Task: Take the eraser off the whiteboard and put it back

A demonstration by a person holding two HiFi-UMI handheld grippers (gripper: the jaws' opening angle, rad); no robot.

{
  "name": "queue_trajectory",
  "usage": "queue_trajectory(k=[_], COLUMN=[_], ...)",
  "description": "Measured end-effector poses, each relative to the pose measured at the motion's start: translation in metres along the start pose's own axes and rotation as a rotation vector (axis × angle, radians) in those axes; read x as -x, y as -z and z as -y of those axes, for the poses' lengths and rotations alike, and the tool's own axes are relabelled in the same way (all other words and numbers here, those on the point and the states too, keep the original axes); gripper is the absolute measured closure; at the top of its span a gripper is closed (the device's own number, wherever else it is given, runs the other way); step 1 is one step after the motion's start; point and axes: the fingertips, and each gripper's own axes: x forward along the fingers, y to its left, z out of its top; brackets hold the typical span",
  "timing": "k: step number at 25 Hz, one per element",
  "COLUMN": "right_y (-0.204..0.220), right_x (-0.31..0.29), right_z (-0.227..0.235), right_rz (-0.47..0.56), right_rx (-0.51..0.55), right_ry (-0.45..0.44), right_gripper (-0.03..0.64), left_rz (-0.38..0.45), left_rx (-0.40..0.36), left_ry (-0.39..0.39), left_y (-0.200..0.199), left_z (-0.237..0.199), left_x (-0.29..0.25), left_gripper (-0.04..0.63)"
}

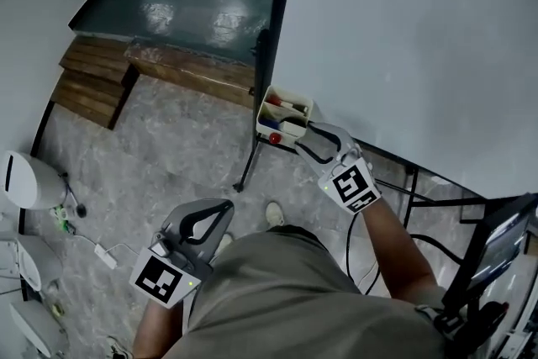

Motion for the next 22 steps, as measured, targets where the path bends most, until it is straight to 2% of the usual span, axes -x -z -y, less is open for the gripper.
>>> queue_trajectory(k=[5,10,16,22], right_y=[0.014,0.019,0.027,0.028], right_x=[-0.028,-0.042,-0.049,-0.051], right_z=[0.003,-0.002,-0.005,-0.001], right_rz=[0.007,0.006,-0.012,-0.026], right_rx=[-0.003,0.008,0.009,0.004], right_ry=[-0.078,-0.123,-0.138,-0.144], right_gripper=[0.419,0.414,0.414,0.443], left_rz=[-0.027,-0.046,-0.054,-0.045], left_rx=[0.012,0.020,0.023,0.024], left_ry=[-0.068,-0.115,-0.146,-0.150], left_y=[0.001,0.004,0.005,0.002], left_z=[-0.008,-0.010,-0.012,-0.019], left_x=[-0.007,0.000,0.009,0.014], left_gripper=[0.591,0.591,0.591,0.591])
